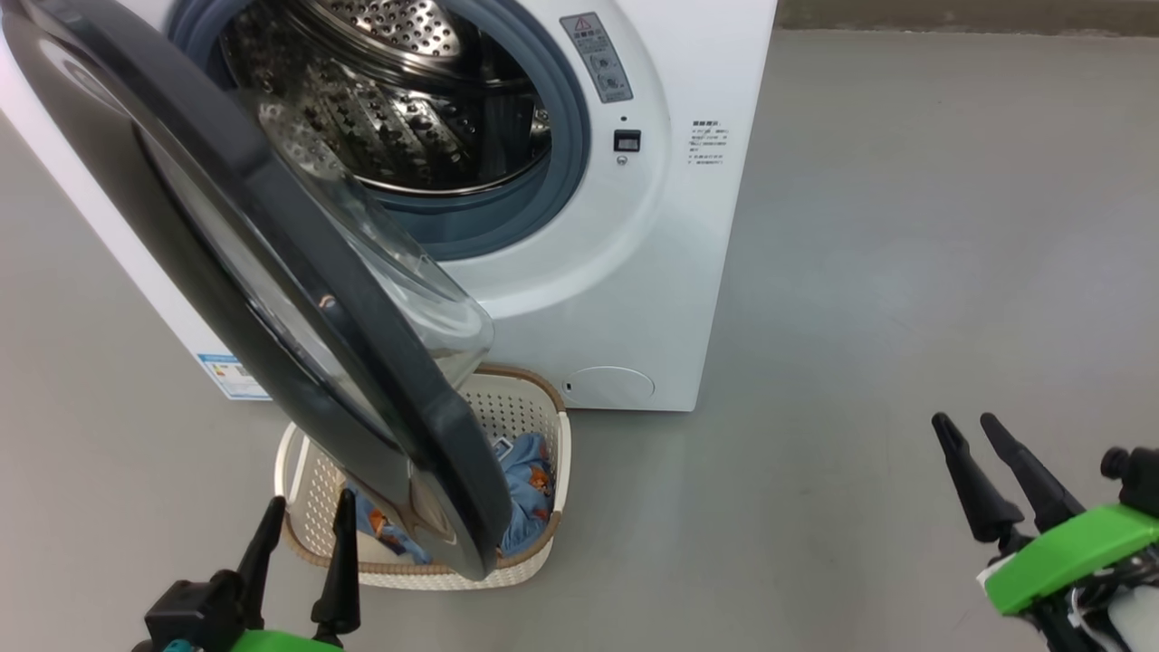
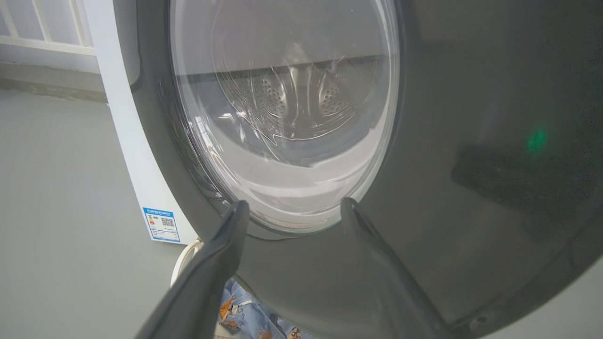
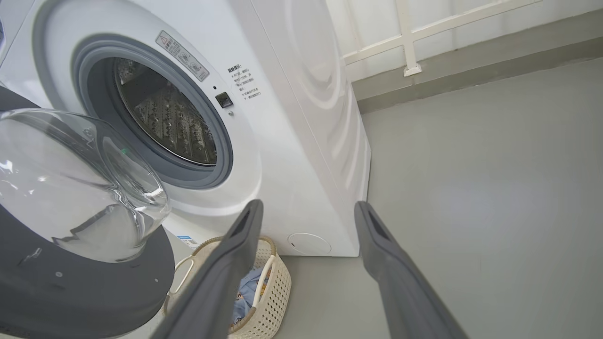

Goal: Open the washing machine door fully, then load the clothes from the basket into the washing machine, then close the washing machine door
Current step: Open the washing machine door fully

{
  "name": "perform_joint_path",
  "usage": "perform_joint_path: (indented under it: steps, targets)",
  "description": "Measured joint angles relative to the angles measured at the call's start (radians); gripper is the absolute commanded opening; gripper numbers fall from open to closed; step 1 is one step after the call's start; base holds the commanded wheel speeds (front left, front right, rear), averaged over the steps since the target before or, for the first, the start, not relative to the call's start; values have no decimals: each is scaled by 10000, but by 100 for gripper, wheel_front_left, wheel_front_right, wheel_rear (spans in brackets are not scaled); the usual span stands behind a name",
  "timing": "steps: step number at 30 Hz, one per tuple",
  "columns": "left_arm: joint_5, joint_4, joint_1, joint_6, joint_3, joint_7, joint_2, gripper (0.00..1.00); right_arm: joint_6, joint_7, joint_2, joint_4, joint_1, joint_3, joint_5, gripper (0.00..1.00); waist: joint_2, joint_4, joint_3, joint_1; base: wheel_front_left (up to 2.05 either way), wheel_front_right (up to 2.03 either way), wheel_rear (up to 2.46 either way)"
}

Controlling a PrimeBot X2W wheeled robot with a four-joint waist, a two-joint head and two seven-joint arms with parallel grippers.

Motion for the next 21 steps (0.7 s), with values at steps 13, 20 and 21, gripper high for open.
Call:
perform_joint_path:
  steps: [13, 20, 21]
  targets:
    - [0, 2, -2, 0, -17, 0, -4, 100, 0, -2, 1095, -980, 1271, -2004, -3258, 100, 0, 85, -51, 0, 0, 0, 0]
    - [0, 4, -1, 0, -33, 0, -2, 100, 0, -2, 1394, -1133, 1652, -2307, -3716, 100, 0, 81, -71, 0, 0, 0, 0]
    - [0, 4, -1, 0, -33, 0, -4, 100, 0, -2, 1417, -1133, 1655, -2320, -3716, 100, 0, 82, -75, 0, 0, 0, 0]
